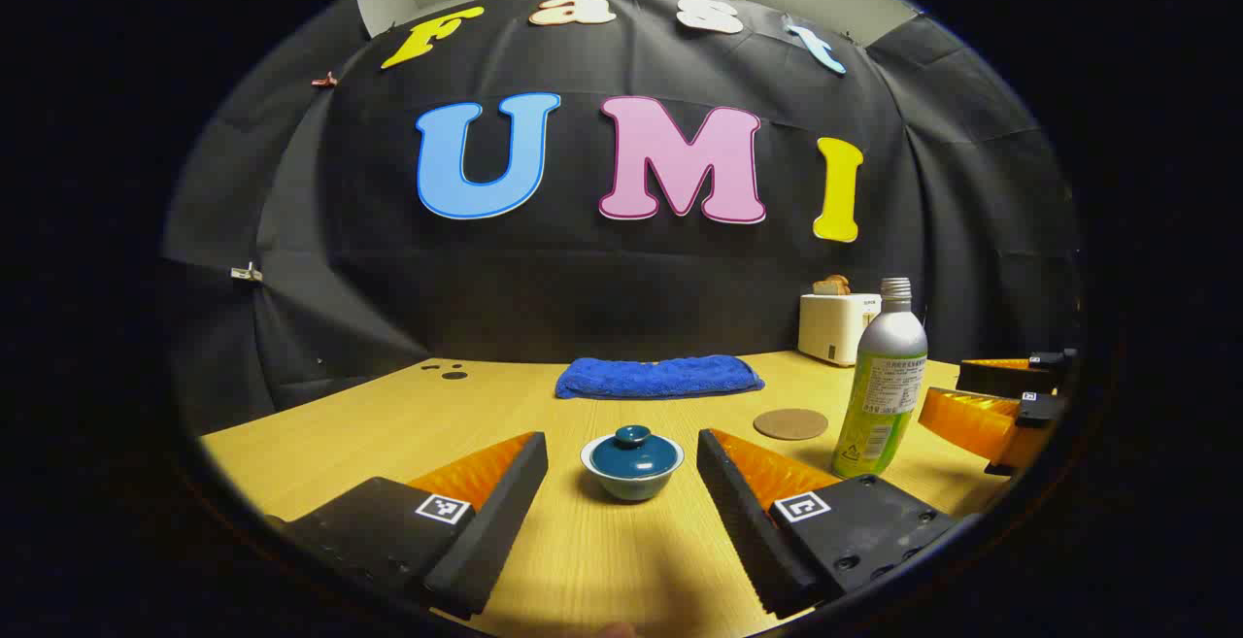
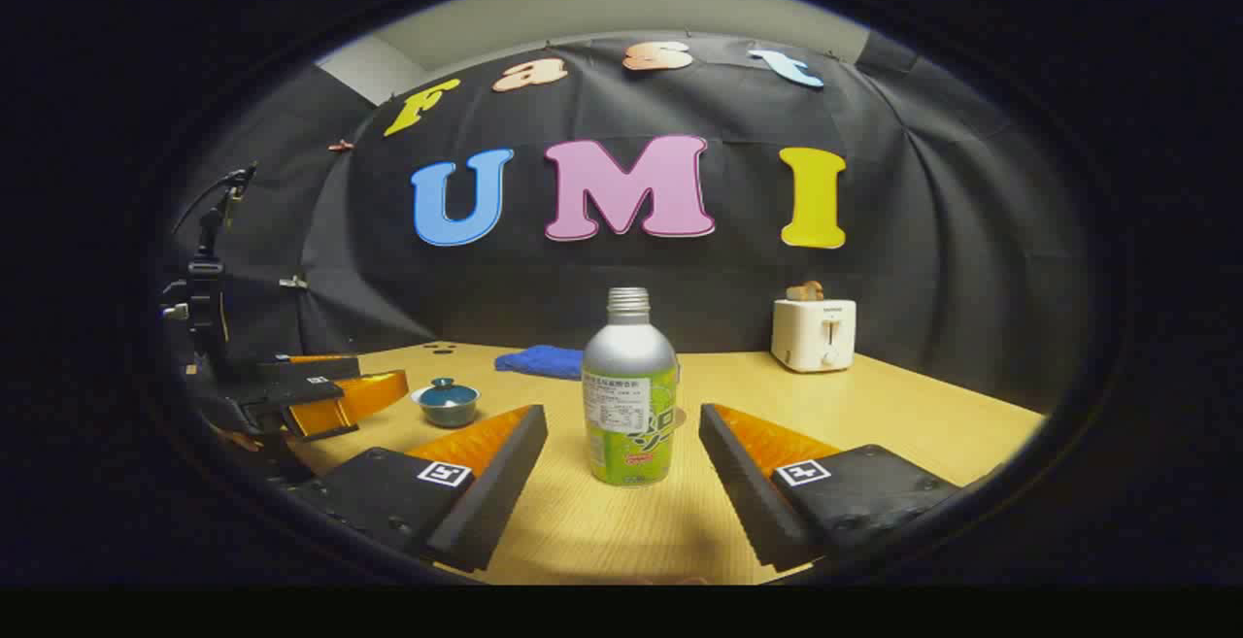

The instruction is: Open the teacup lid with one hand, grasp the water bottle and pour water into the teacup with the other hand; after pouring, place the water bottle on the coaster and then close the teacup lid.

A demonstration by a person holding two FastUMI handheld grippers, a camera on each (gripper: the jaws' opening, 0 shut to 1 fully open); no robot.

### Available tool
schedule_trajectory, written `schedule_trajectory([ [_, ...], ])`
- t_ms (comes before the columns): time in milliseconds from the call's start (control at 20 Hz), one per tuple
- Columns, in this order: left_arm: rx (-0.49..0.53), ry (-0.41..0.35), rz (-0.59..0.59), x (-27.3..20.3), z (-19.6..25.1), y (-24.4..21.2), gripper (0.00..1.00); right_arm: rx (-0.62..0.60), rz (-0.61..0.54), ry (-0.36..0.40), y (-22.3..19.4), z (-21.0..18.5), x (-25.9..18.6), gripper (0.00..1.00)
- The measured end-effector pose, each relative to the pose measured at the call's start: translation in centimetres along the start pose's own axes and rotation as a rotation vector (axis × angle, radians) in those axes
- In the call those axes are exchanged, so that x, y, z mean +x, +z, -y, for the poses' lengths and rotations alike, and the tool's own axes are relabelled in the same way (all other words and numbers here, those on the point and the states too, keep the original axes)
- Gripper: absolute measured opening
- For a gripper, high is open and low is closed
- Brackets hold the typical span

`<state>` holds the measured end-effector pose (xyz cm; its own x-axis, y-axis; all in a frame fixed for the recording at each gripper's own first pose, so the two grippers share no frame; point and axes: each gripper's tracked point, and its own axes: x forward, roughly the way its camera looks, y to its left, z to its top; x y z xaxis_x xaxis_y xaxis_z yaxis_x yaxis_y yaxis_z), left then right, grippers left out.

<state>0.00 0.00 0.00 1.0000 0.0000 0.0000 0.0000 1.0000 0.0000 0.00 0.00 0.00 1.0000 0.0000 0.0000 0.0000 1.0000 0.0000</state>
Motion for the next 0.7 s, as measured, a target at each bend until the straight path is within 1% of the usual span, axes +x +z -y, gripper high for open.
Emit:
schedule_trajectory([
  [300, 0.000, -0.002, 0.001, 0.00, 0.02, 0.00, 0.98, 0.001, 0.005, 0.011, 0.24, -0.03, 0.14, 0.98],
  [400, 0.000, -0.002, 0.001, 0.03, 0.03, 0.04, 0.98, 0.000, 0.005, 0.011, 0.23, -0.02, 0.12, 0.96],
  [450, 0.000, -0.002, 0.001, 0.06, 0.07, -0.02, 0.98, 0.001, 0.005, 0.011, 0.24, 0.02, 0.16, 0.98],
  [700, 0.000, -0.002, 0.000, 0.05, 0.02, 0.01, 0.98, 0.000, 0.005, 0.004, 0.24, 0.22, 0.14, 0.98],
])
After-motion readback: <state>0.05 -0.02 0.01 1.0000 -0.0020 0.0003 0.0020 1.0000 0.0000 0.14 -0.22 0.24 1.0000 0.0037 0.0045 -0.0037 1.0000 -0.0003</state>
